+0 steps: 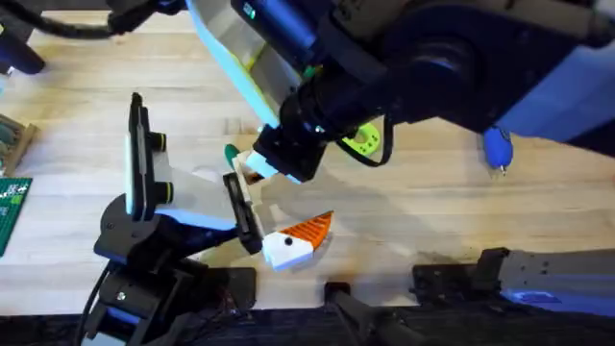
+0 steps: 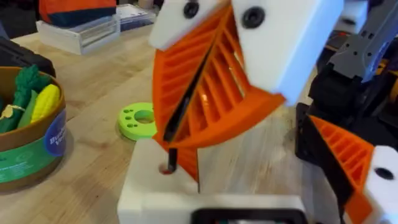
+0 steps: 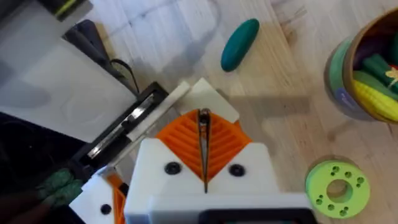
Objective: Pick up the gripper from the table and insert it into the empty holder that is missing its gripper. Then pick up a screw, insert it into the mounting hole, and use the screwdriver to tighten it. Finally, clean up the table by picking up the vegetable and placing it into the bucket.
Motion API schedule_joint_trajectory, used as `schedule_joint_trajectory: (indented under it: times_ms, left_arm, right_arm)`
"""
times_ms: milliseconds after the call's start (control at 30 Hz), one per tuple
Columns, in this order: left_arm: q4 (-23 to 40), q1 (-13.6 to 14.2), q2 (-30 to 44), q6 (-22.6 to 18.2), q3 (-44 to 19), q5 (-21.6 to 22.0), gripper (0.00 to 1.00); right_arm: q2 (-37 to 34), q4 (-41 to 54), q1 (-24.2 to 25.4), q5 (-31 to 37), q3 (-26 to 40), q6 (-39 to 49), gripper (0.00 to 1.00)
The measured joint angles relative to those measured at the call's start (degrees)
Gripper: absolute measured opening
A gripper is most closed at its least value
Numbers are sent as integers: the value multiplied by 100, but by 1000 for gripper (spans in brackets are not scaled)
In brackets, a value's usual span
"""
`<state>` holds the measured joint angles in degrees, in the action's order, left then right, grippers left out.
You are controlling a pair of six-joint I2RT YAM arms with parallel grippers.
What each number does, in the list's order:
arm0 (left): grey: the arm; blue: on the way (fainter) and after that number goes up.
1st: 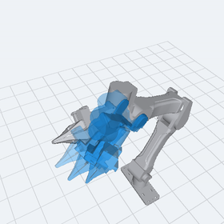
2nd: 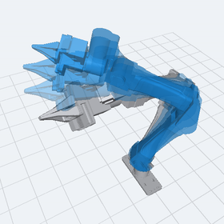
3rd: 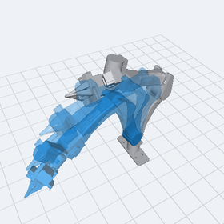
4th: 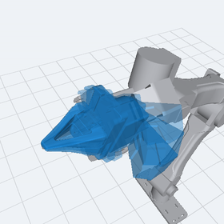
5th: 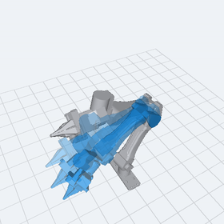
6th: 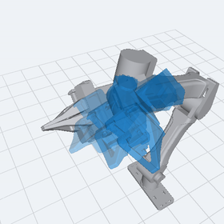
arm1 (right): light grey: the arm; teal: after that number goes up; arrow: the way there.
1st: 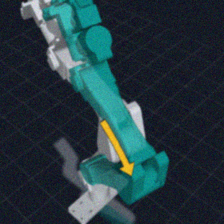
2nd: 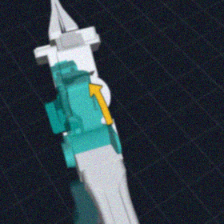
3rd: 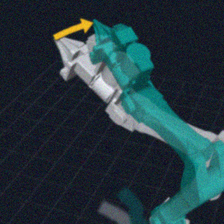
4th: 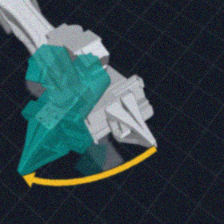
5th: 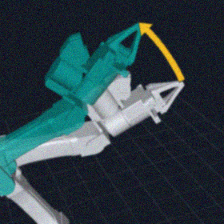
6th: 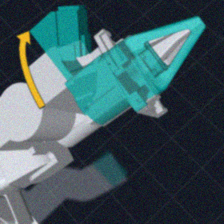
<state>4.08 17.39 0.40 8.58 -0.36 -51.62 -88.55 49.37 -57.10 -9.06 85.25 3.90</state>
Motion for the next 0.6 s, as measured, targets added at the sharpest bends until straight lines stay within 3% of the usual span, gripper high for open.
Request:
schedule_joint_trajectory:
  times_ms: [600]
  left_arm:
    - [2,0,0,0,0,0,985]
  right_arm:
    - [-2,-46,0,168,0,1,7]
